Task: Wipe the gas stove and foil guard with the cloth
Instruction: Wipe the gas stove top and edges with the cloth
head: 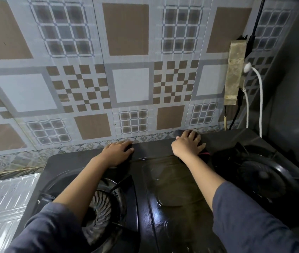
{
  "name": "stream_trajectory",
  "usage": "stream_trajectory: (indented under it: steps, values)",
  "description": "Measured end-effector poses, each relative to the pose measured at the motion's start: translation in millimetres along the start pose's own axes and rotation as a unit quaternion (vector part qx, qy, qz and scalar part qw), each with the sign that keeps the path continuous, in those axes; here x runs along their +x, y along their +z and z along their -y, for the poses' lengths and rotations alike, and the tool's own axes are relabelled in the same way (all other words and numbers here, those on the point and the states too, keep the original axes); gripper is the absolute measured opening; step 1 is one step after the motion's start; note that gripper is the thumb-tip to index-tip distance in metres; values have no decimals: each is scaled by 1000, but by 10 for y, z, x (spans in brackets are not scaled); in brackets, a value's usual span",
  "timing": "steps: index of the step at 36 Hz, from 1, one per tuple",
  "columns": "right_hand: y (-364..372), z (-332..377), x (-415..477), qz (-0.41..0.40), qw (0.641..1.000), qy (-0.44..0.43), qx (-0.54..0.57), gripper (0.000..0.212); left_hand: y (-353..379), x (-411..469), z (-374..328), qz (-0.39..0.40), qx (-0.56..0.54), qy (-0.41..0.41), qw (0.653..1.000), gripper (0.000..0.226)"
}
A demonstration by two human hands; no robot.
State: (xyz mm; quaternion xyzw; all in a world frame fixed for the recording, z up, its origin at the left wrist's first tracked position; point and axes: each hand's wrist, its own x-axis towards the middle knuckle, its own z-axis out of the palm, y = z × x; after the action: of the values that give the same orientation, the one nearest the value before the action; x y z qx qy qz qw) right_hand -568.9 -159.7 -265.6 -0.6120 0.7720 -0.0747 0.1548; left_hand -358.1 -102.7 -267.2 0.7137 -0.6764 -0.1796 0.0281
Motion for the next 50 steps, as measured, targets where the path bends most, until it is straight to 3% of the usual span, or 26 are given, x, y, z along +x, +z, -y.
stream_trajectory:
  steps: [11, 22, 37, 42, 50]
  values:
    - [216, 325, -511, 25, 988, -153, -15, 55, -58, -109, -3, 36, 76, 11, 996, 54]
    - [348, 448, -725, 42, 956, -286, -58, 53, -131, -206, 103, 43, 116, -31, 992, 53]
    - [210, 88, -649, 111, 837, -534, -42, 41, -97, -255, 119, 15, 60, -31, 998, 51]
    - [88, -101, -543, 140, 832, -536, -14, 38, -60, -231, 62, 3, 48, -23, 999, 52]
    - [-70, -436, -402, 112, 876, -470, -15, 39, 4, -177, -155, 1, 28, 0, 1000, 53]
